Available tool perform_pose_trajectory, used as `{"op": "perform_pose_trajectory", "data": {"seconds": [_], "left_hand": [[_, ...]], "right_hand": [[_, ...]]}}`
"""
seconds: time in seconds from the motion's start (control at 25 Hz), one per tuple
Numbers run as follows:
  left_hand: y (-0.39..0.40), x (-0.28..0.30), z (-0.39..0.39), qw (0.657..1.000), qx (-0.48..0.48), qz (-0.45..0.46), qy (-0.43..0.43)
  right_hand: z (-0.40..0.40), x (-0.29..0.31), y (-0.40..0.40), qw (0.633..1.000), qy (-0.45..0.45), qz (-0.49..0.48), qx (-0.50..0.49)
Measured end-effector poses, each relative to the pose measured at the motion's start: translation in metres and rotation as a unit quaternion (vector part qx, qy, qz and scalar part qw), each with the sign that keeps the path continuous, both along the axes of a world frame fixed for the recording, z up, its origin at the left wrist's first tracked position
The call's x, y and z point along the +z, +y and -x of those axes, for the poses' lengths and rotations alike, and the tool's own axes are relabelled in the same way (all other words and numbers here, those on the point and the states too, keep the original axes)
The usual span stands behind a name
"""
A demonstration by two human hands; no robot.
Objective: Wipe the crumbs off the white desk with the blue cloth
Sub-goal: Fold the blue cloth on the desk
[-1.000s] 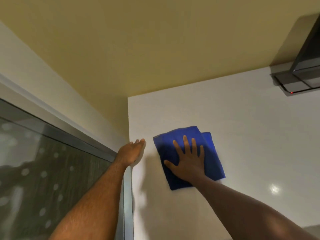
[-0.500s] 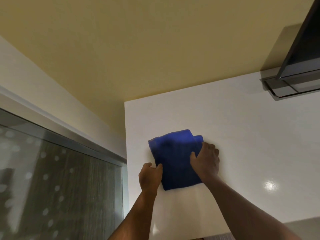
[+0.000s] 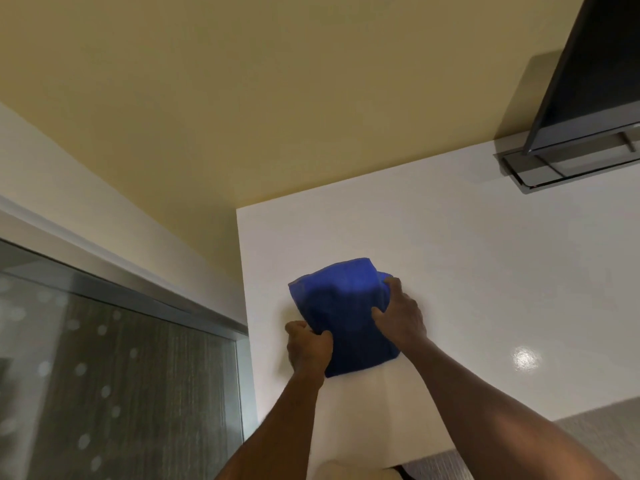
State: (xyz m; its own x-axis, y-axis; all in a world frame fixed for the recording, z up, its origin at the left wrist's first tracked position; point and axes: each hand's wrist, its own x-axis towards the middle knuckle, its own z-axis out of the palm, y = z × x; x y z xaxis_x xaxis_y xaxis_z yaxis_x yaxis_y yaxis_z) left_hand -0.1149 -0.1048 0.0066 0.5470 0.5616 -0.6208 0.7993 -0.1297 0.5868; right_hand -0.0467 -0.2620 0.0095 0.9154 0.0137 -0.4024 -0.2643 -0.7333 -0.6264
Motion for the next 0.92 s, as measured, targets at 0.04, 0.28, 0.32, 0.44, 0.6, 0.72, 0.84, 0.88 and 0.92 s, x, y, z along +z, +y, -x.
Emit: {"op": "perform_pose_trajectory", "data": {"seconds": [0.04, 0.28, 0.32, 0.44, 0.6, 0.72, 0.84, 0.88, 0.92], "left_hand": [[0.0, 0.002, -0.001, 1.0, -0.003, 0.002, -0.004], [0.006, 0.01, -0.009, 0.995, -0.085, 0.012, -0.05], [0.008, 0.013, -0.011, 0.993, -0.103, 0.009, -0.058], [0.017, 0.026, -0.017, 0.986, -0.139, -0.004, -0.092], [0.037, 0.044, -0.034, 0.974, -0.158, -0.043, -0.155], [0.064, 0.056, -0.066, 0.968, -0.127, -0.051, -0.211], [0.095, 0.063, -0.105, 0.969, -0.123, -0.061, -0.205], [0.104, 0.063, -0.115, 0.967, -0.136, -0.079, -0.2], [0.111, 0.063, -0.124, 0.964, -0.151, -0.1, -0.195]], "right_hand": [[0.0, 0.002, -0.001, 1.0, -0.01, -0.006, 0.026], [-0.007, 0.011, -0.012, 0.998, 0.008, -0.042, 0.039], [-0.011, 0.015, -0.012, 0.998, 0.02, -0.056, 0.028], [-0.021, 0.029, -0.008, 0.996, 0.017, -0.073, 0.04], [-0.044, 0.048, 0.008, 0.991, -0.071, -0.085, 0.074], [-0.073, 0.057, 0.032, 0.984, -0.088, -0.129, 0.081], [-0.104, 0.056, 0.06, 0.984, -0.096, -0.115, 0.099], [-0.113, 0.054, 0.069, 0.984, -0.099, -0.105, 0.1], [-0.122, 0.052, 0.077, 0.985, -0.101, -0.1, 0.101]]}}
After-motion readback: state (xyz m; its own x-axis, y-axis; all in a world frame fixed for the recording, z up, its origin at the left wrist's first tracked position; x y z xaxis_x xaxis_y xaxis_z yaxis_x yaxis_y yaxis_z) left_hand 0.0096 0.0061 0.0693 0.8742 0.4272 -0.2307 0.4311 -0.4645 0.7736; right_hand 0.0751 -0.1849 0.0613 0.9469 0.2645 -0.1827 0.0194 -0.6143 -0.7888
